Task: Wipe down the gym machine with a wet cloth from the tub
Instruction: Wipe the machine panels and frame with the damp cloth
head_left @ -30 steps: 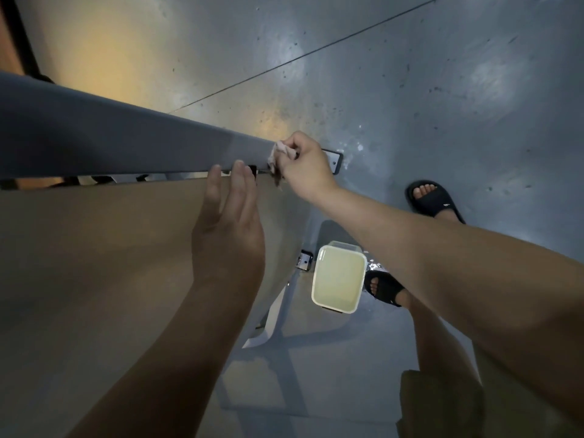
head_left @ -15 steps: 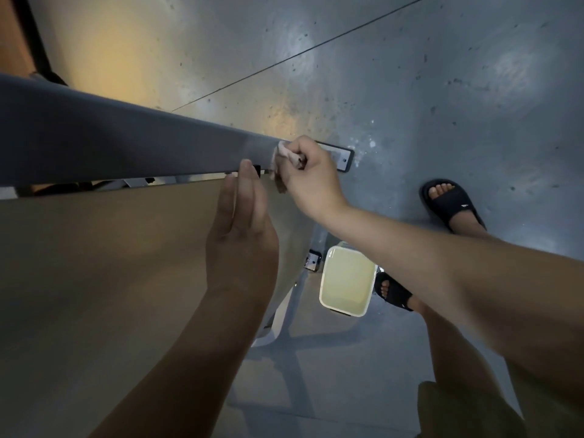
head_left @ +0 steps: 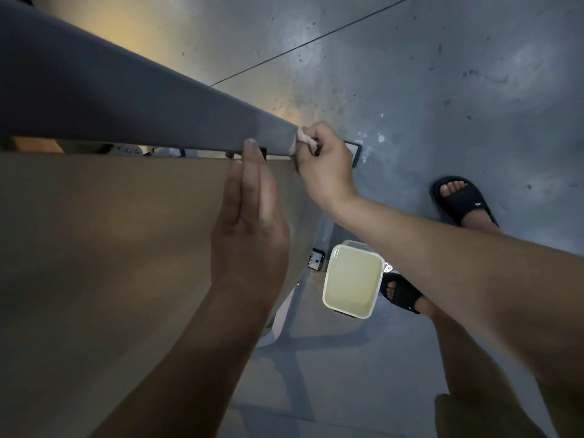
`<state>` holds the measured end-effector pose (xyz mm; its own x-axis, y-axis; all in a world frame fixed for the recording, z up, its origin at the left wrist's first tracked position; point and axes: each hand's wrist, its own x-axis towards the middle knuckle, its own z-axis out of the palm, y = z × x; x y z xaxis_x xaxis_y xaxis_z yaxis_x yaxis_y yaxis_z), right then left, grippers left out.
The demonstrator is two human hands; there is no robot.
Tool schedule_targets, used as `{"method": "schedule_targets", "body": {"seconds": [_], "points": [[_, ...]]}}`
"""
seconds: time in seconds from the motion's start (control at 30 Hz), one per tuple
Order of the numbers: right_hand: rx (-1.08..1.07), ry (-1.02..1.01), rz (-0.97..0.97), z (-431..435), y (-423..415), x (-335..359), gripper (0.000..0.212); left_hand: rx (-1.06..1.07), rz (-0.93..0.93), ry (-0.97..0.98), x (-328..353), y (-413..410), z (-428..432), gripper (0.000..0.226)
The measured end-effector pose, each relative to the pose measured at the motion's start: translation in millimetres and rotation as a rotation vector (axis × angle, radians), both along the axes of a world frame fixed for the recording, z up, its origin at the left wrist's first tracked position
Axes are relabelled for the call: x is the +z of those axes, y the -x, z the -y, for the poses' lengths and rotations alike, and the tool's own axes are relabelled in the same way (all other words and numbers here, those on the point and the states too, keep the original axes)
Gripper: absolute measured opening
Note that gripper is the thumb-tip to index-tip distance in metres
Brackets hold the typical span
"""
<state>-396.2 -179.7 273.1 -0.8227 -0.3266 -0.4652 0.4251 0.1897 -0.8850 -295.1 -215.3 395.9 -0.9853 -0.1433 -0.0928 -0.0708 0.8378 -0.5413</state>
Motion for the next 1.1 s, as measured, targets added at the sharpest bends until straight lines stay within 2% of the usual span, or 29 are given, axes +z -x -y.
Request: {"method": "schedule_targets", "body": {"seconds": [0.07,0.2,0.27,0.4,0.53,0.73,0.9,0.97,1.1], "points": [[0.009,-0.053,-0.012,-0.9,-2.0,-1.5,0.026,0.009,-0.014,-0.015,-1.8,-0.8,1.1,0.059],[0.106,0.110,-0.367,-11.6,-19.3,21.4,0.016,0.013,-0.051,-0.037,-5.0,-1.6,3.5,0.059],[0.161,0.107,-0.526,-14.5,-12.3,12.9,0.012,-0.006,-0.039,-0.029,-3.8,-2.5,2.7,0.058],[0.177,0.029,-0.555,-14.8,-8.5,6.9,0.014,0.001,-0.027,-0.025,-5.4,-4.1,3.4,0.056],[0.213,0.109,-0.692,-15.7,-11.1,12.7,0.018,-0.047,-0.074,-0.020,-10.2,-5.4,5.0,0.051],[0.198,0.064,-0.648,-19.7,-6.7,-0.5,0.008,-0.014,-0.061,0.002,-8.9,-2.8,1.2,0.055],[0.240,0.162,-0.807,-17.5,-7.0,-0.6,0.021,-0.017,-0.095,0.000,-11.0,-1.1,-0.4,0.058],[0.235,0.117,-0.760,-18.4,-5.9,-18.7,0.023,0.006,-0.089,0.003,-12.0,-1.5,-1.1,0.060],[0.174,-0.052,-0.510,-14.9,-2.0,-55.0,0.030,0.045,-0.079,0.004,-14.2,-1.5,-1.1,0.069]]}}
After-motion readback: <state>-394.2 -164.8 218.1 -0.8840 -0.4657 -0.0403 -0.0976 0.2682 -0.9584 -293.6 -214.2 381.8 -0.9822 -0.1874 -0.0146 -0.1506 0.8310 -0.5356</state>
